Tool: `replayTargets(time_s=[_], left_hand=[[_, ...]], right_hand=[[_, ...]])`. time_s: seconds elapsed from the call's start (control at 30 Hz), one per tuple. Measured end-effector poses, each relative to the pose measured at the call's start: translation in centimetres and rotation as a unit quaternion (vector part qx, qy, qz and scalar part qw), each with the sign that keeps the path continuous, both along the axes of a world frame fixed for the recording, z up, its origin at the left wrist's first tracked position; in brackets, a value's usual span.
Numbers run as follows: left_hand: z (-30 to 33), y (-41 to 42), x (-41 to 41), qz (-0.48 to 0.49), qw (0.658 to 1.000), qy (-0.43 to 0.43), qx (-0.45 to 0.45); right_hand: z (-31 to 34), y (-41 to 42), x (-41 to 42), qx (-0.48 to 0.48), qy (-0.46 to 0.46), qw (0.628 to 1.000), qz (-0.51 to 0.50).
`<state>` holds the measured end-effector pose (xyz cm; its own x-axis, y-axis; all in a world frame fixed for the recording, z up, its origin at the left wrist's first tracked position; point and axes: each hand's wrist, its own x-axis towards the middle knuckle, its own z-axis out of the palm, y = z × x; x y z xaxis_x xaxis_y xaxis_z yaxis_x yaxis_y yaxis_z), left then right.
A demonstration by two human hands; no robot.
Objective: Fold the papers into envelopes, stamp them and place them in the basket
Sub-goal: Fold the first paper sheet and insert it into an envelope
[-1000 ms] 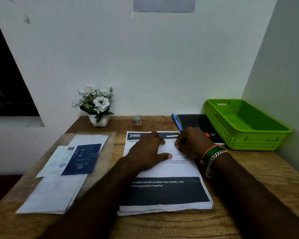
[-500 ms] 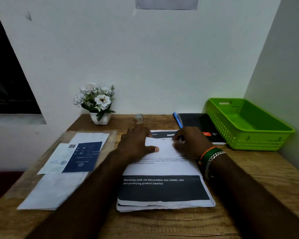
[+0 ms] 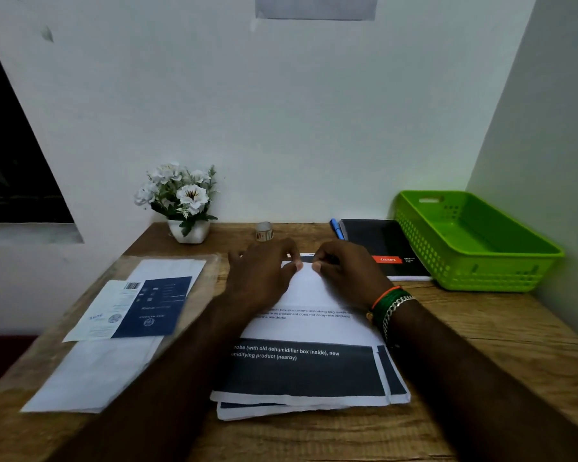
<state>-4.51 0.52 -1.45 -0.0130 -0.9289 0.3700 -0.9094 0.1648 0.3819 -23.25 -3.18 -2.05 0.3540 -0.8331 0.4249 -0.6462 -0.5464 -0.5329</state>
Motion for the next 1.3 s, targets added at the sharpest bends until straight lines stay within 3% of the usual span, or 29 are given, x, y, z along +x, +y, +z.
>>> replayTargets(time_s=[0.13, 0.27, 0.37, 0.57, 0.93, 1.1, 1.3], left_hand=[[0.6, -0.1, -0.4, -0.017, 0.999, -0.004, -0.043], [0.9, -0.7, 2.9, -0.003, 0.999, -0.036, 0.020], [0.8, -1.3, 6.1, 0.005, 0.998, 0.014, 0.058], [1.0, -0.9, 5.1, -0.048, 0.991, 0.126, 0.024], [0.9, -1.5, 6.2, -0.049, 0.987, 0.149, -0.033], [1.9, -1.2, 6.3, -0.053, 0.985, 0.150, -0.061], [2.9, -0.3, 6.2, -0.089, 0.983, 0.160, -0.011]], right_hand=[[0.2, 0.1, 0.3, -0.010, -0.009, 1.000, 0.014], [0.0, -0.5, -0.2, -0.008, -0.004, 1.000, 0.007], [-0.1, -0.9, -0.5, -0.006, -0.009, 1.000, -0.001], [0.2, -0.9, -0.5, -0.001, -0.018, 1.000, -0.003], [1.9, -1.0, -3.9, 0.009, -0.037, 0.997, -0.067], [3.2, -0.3, -4.5, -0.024, -0.057, 0.997, -0.043], [4.6, 0.5, -5.9, -0.041, 0.006, 0.999, 0.013]])
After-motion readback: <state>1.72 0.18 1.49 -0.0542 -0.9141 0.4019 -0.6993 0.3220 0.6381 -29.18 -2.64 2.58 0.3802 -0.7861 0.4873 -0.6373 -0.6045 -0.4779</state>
